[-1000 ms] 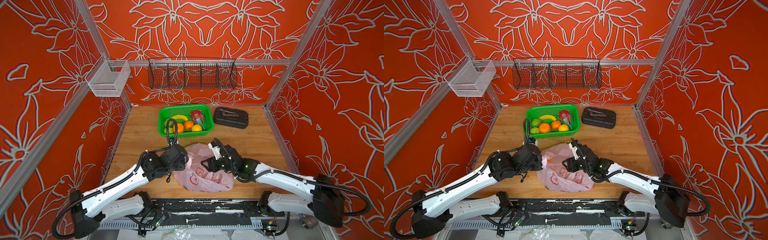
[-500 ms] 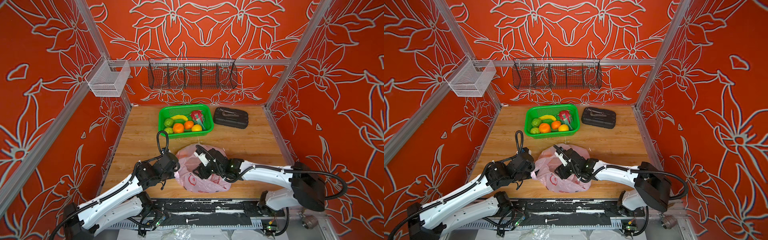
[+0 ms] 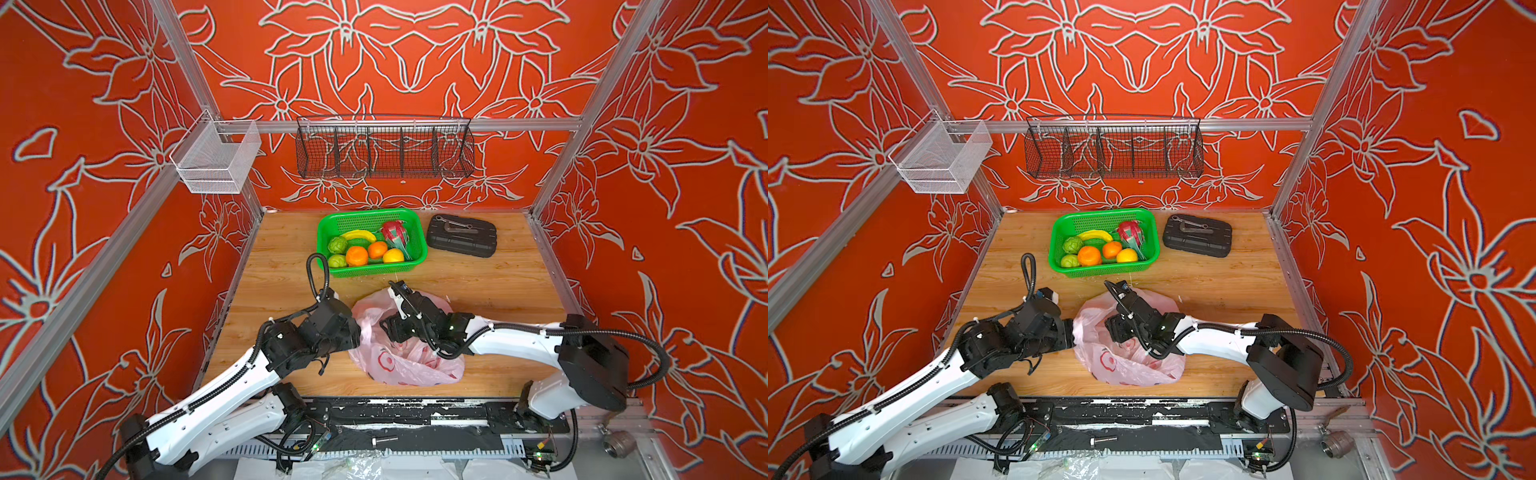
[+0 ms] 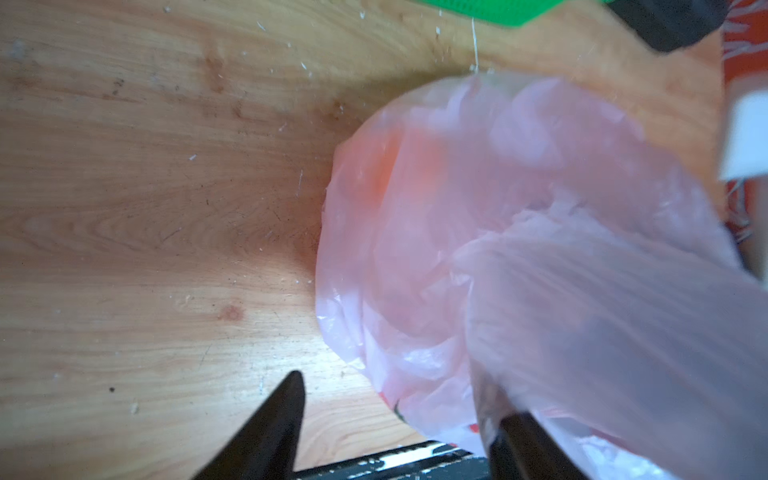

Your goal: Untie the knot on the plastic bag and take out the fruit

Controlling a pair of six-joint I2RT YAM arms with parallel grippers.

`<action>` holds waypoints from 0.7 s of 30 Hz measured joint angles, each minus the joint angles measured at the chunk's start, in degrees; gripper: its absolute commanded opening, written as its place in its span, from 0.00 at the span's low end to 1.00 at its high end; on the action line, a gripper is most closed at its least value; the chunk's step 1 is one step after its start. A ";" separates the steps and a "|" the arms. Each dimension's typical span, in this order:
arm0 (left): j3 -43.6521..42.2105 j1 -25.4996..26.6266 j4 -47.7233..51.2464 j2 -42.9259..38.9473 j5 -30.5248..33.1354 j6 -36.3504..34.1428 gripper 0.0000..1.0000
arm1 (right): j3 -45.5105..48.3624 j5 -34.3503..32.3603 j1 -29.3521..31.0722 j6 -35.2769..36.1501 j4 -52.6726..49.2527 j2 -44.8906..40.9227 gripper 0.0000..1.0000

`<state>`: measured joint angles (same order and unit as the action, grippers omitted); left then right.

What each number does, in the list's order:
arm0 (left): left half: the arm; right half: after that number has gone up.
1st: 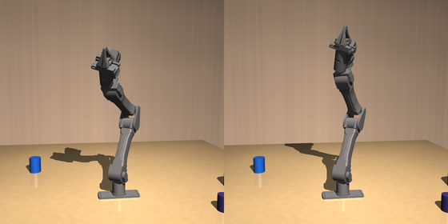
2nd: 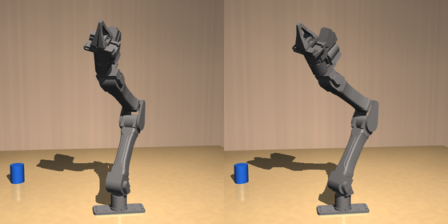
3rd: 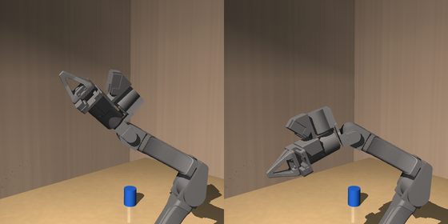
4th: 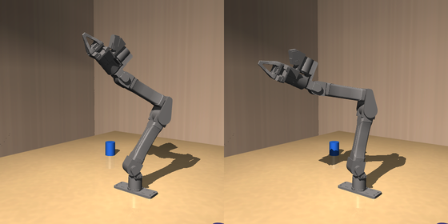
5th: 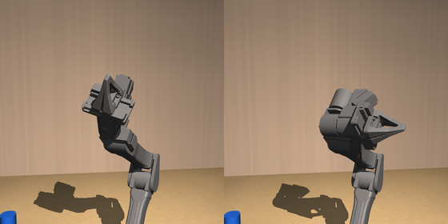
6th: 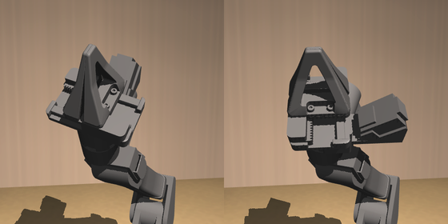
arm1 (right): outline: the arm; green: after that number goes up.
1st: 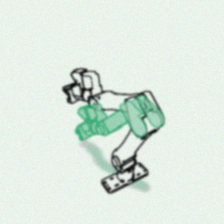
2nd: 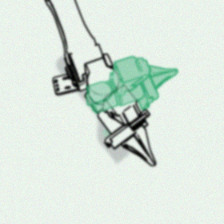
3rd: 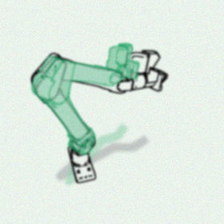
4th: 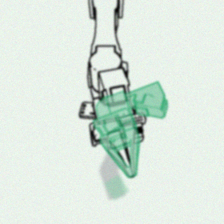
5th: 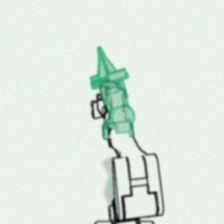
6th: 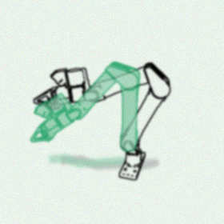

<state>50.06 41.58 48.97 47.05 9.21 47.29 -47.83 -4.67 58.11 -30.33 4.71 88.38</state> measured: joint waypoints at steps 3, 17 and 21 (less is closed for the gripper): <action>7.43 -3.04 2.19 0.63 0.00 -3.45 0.76 | 0.00 -0.98 -0.46 -0.22 0.26 1.25 0.65; 3.82 -24.92 -3.06 14.97 -15.76 -12.98 0.74 | 0.00 0.55 -1.27 0.17 2.89 2.34 0.68; -1.79 -27.52 -8.26 18.03 -20.13 -13.62 0.61 | 0.00 1.14 -1.27 0.35 3.06 2.38 0.69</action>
<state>48.27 14.06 40.71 65.08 -10.92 33.67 -47.83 -3.53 56.84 -29.98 7.77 90.76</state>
